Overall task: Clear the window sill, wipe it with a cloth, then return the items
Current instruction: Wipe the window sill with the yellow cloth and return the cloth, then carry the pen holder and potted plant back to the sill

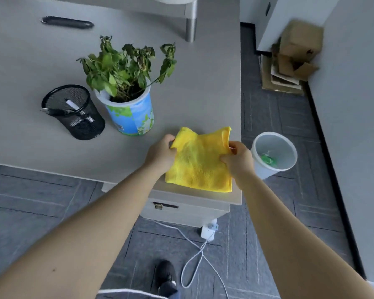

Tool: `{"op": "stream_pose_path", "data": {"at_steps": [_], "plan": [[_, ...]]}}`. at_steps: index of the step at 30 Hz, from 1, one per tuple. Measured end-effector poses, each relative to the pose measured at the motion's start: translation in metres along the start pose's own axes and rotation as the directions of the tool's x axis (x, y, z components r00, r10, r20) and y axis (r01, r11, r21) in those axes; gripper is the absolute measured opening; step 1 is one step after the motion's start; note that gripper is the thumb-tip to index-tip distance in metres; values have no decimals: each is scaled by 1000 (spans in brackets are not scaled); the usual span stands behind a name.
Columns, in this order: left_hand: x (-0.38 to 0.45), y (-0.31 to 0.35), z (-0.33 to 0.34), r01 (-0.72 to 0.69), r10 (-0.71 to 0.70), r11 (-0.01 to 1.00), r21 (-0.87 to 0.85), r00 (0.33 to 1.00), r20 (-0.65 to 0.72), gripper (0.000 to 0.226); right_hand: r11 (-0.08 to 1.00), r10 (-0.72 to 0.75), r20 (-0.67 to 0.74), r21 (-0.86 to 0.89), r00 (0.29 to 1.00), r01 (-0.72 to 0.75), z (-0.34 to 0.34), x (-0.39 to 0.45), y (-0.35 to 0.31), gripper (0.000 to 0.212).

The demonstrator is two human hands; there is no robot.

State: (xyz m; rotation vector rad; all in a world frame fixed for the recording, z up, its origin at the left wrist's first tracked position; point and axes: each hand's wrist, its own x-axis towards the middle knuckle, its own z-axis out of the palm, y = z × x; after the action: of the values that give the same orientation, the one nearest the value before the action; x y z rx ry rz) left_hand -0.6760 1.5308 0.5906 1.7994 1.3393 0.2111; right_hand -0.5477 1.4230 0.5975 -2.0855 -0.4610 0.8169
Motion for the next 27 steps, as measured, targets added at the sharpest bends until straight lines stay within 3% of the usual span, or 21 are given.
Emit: {"op": "stream_pose_path", "data": {"at_steps": [4, 9, 14, 19, 23, 27], "plan": [[3, -3, -1, -27, 29, 997, 69, 999, -25, 32, 987, -39, -62, -158, 997, 29, 3, -2, 0, 48], [-9, -3, -10, -59, 60, 998, 13, 990, -127, 36, 906, -169, -151, -412, 974, 93, 4, -16, -5, 64], [-38, -17, -35, -93, 38, 983, -159, 947, -320, 30, 887, -314, 24, -349, 949, 302, 28, -39, -21, 60], [-55, -51, -77, -117, -17, 975, -191, 814, -581, 28, 906, -374, 169, -144, 912, 399, 81, -48, -45, 66], [-44, -80, -113, -117, -106, 954, -275, 728, -677, 46, 925, -369, 179, -31, 912, 380, 124, -38, -65, 78], [-10, -102, -132, -101, -179, 915, -391, 767, -617, 81, 921, -389, 118, 34, 914, 388, 155, -15, -81, 98]]}}
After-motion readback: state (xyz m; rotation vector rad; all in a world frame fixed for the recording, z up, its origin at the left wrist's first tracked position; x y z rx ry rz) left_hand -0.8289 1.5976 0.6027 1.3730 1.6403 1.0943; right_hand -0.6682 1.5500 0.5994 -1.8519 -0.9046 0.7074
